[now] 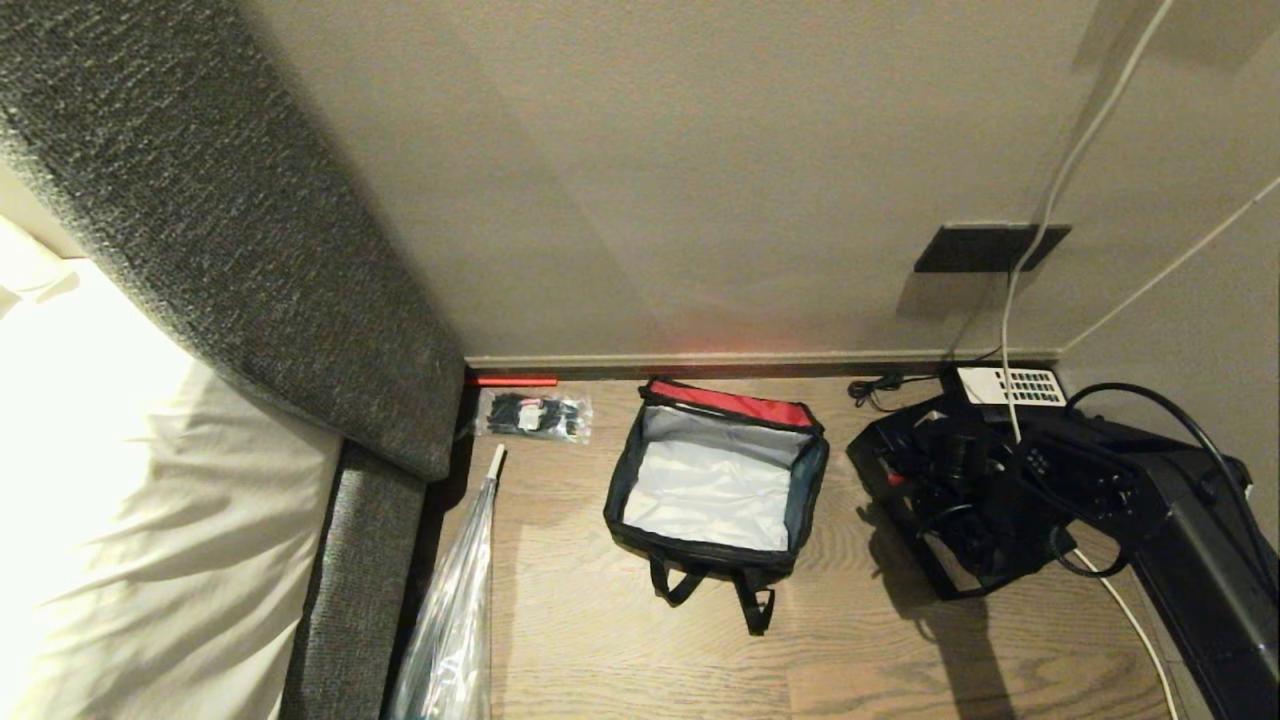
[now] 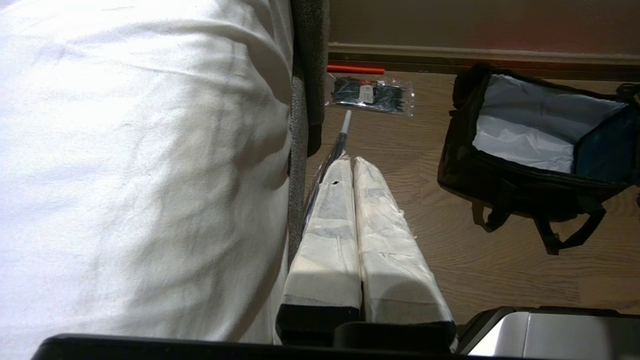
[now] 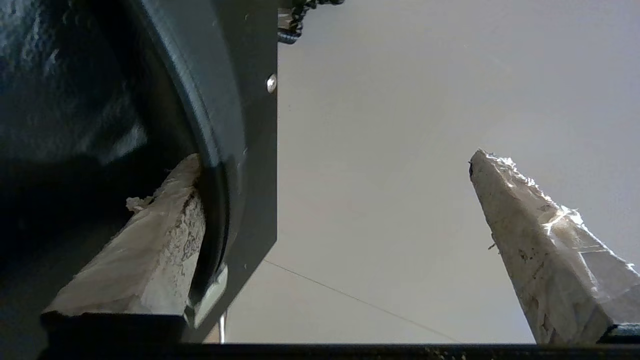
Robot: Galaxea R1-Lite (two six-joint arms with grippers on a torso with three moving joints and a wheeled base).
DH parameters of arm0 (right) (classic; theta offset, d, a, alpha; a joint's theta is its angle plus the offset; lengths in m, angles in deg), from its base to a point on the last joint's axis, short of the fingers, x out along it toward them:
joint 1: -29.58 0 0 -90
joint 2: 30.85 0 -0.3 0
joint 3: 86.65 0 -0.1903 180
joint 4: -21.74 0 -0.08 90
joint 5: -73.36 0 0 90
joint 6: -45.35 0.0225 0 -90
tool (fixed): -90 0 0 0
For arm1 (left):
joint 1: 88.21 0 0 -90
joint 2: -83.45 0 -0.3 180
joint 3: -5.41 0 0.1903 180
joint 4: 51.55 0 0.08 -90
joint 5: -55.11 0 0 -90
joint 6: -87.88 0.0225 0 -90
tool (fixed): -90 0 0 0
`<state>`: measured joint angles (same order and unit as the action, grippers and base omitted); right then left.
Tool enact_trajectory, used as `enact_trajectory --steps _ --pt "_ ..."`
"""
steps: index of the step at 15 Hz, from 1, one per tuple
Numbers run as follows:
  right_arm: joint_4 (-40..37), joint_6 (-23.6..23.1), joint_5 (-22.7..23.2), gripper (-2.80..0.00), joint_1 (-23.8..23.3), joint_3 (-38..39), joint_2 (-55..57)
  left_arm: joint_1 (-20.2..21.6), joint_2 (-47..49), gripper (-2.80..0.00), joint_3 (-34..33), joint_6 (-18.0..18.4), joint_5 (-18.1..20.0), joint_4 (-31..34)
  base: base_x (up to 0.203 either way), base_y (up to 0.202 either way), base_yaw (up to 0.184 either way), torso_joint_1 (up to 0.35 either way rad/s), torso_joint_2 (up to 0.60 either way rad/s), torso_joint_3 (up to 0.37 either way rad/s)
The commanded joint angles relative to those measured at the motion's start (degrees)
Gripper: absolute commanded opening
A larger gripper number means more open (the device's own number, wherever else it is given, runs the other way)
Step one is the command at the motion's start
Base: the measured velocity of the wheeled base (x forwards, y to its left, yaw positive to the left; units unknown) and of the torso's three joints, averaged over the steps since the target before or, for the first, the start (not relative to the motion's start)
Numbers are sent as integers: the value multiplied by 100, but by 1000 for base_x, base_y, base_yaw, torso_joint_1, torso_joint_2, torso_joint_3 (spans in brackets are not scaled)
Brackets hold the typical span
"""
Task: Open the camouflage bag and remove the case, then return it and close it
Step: Grip the handle again
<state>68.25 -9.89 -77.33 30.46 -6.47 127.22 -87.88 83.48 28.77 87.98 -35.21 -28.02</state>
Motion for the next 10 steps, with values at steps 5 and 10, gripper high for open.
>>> enact_trajectory --steps 5,10 --pt "75 -117 -48 0 -121 -760 254 2 -11 -280 -18 -1 -2 2 0 0 0 0 0 0" --pt "96 -337 -39 0 -228 -898 347 2 -11 -280 -18 -1 -2 2 0 0 0 0 0 0"
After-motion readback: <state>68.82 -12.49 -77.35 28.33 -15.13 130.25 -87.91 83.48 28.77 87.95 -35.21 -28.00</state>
